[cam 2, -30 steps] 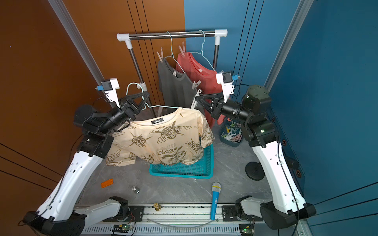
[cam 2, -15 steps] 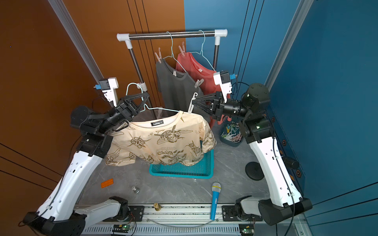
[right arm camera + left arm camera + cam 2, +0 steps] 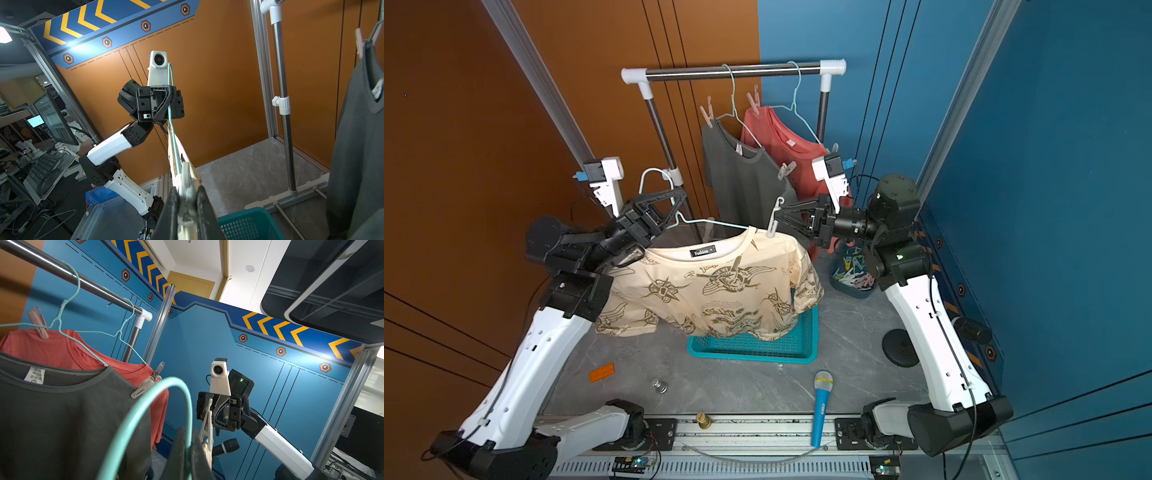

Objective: Use clothespins to secure the t-shirt on both sides of the hanger
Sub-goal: Clamp the T-shirt on the hanger.

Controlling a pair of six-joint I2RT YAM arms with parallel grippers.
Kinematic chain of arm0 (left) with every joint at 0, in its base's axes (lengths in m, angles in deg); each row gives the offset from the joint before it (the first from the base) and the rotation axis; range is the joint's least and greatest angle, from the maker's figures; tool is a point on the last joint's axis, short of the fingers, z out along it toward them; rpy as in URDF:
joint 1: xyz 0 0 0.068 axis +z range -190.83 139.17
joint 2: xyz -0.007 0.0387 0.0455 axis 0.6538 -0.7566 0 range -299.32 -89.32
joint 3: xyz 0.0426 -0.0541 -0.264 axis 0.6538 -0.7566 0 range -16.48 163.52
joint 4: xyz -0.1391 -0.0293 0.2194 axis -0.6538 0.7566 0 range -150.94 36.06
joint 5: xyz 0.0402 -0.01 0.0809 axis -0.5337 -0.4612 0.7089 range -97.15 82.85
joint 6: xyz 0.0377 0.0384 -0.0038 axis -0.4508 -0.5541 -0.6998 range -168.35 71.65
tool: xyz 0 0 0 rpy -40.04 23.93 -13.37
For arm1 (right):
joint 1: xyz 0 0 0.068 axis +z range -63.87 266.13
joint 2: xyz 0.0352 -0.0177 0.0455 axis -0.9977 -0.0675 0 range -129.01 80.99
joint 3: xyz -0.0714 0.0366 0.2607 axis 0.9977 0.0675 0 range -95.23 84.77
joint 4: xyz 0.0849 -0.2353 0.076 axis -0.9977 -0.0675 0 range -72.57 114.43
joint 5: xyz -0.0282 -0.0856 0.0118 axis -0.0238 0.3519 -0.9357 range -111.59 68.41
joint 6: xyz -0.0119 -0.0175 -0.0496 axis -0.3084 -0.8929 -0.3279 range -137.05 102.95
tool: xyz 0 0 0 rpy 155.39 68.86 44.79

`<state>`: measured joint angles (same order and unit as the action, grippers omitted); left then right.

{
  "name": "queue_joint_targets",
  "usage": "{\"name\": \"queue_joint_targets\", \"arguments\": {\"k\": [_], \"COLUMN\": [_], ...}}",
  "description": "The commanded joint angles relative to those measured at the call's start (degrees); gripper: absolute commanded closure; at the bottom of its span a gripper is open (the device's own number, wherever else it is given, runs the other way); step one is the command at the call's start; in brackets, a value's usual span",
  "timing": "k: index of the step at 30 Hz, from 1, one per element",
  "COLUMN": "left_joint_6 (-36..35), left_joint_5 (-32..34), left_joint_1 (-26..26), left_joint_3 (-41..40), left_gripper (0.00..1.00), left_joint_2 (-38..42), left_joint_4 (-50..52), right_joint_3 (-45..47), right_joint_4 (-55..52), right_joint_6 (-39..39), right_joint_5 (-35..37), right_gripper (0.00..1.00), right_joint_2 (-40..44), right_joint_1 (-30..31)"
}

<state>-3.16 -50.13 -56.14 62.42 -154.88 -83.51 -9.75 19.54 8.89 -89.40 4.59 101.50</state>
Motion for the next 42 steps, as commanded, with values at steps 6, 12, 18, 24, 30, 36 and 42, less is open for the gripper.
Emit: {"name": "queue_joint_targets", "arguments": {"k": [6, 12, 18, 24, 30, 36, 42], "left_joint_6": [2.07, 3.39, 5.24, 6.31, 5.53, 5.26, 2.21], "left_joint_5": [-0.57, -0.61, -1.55, -3.6, -5.05, -5.27, -3.41], "left_joint_1": [0.98, 1.33, 1.34, 1.35, 1.34, 1.34, 1.34], "left_joint_3": [2.05, 2.41, 2.5, 2.84, 3.1, 3.11, 4.01], "left_gripper": [0.92, 0.92, 0.92, 0.92, 0.92, 0.92, 0.92], "left_joint_2": [0.44, -0.61, -1.71, -2.02, -1.85, -1.83, -1.6], "left_joint_4": [-4.49, -5.94, -8.31, -9.64, -8.59, -8.33, -3.45], "right_joint_3": [2.29, 5.68, 6.86, 8.26, 10.57, 12.31, 12.96], "right_joint_4": [1.97, 2.03, -2.47, -5.93, -6.45, -7.43, -12.71], "right_joint_6": [-0.53, -1.65, -4.51, -4.99, -4.22, -4.57, -7.25], "right_joint_5": [-3.0, -3.56, -0.24, 3.45, 3.05, 2.18, 5.71], "right_gripper": [1.0, 0.95, 0.47, 0.35, 0.38, 0.51, 0.5], "right_joint_2": [2.15, 5.04, 6.85, 8.05, 8.91, 10.45, 12.57], "right_joint_1": [-0.26, 1.12, 1.2, -1.65, -1.45, 0.28, 1.21]}}
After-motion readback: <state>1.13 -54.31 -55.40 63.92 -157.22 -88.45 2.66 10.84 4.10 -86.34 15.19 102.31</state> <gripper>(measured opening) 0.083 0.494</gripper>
